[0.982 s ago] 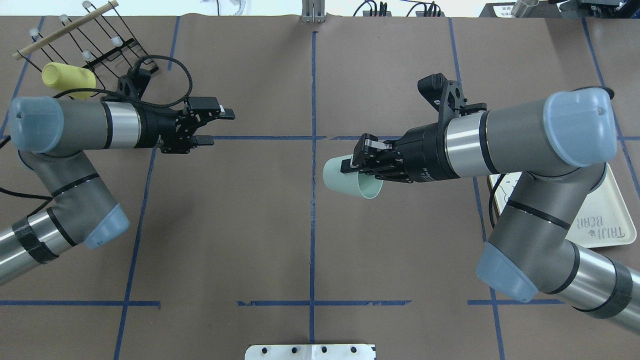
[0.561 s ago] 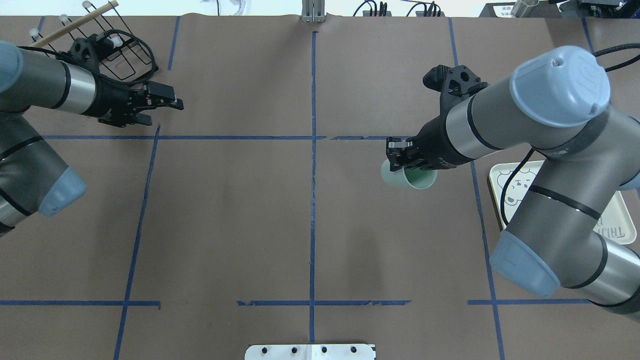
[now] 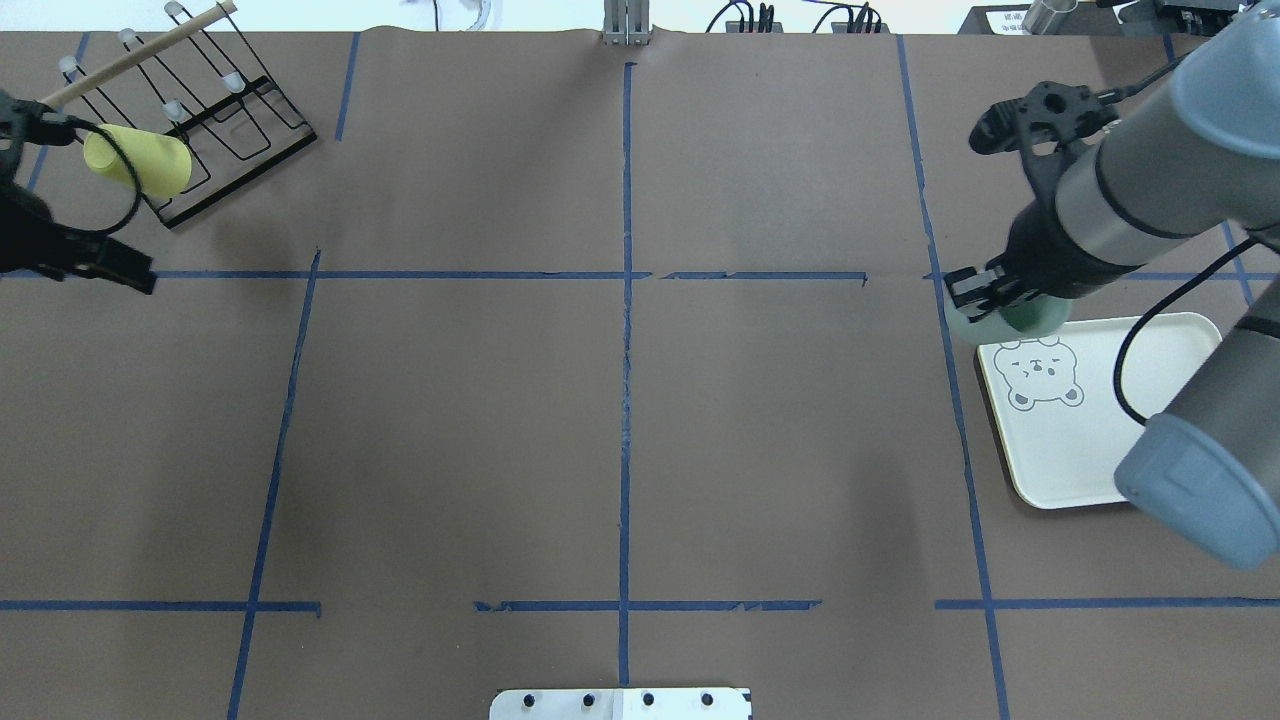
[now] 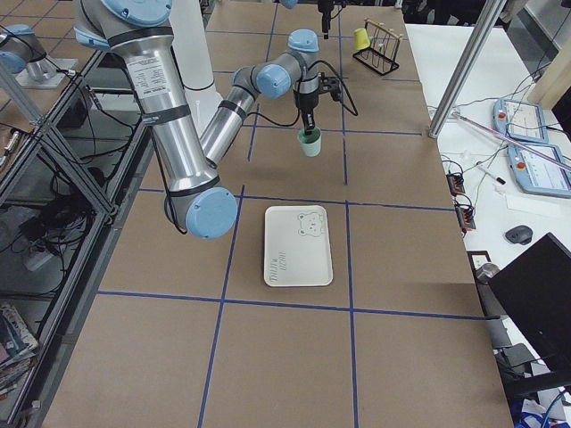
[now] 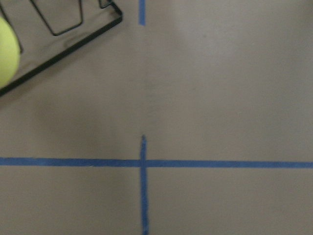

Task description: Left arm grabs green cup and hands to right arm on tray

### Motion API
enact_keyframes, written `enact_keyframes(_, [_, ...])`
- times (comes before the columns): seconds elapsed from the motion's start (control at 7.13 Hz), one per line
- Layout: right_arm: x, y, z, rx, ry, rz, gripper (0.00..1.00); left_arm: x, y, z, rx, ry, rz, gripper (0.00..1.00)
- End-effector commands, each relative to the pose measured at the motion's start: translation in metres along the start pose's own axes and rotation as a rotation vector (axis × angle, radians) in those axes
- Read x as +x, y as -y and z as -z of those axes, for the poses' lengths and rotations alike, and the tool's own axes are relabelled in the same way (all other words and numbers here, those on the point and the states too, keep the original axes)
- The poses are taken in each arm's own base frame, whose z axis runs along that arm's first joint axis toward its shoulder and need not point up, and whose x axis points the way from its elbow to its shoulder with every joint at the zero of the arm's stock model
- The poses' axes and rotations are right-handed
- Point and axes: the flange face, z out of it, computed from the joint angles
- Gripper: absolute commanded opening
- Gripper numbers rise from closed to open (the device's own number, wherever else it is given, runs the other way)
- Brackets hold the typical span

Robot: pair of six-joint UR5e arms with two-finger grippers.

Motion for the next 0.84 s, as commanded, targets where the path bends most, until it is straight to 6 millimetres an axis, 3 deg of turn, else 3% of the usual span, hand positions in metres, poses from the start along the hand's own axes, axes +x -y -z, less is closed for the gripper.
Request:
enact_keyframes(0.0, [0.1,-0.017,0.01,-0.047,-0.027,0.097,0.0,-0.114,-0.038,0.025,-0.102,0.105,-0.119,1.0])
enact_keyframes(0.14, [0.147,-0.032,0.015,-0.073,-0.009,0.127,0.0,-0.158,-0.059,0.037,-0.135,0.099,-0.095,1.0])
enact_keyframes(0.28, [0.181,-0.044,0.018,-0.087,0.002,0.12,0.0,-0.205,-0.086,0.051,-0.149,0.077,-0.103,1.0])
enact_keyframes(0.42, [0.193,-0.052,0.014,-0.103,-0.004,0.097,0.01,-0.254,-0.118,0.058,-0.157,0.027,-0.012,1.0])
enact_keyframes(0.56, [0.199,-0.059,0.009,-0.119,-0.009,0.082,0.01,-0.288,-0.154,0.061,-0.143,0.001,0.02,1.0])
enact_keyframes(0.7, [0.211,-0.073,0.0,-0.094,-0.007,0.078,0.01,-0.295,-0.167,0.071,-0.131,0.0,0.046,1.0])
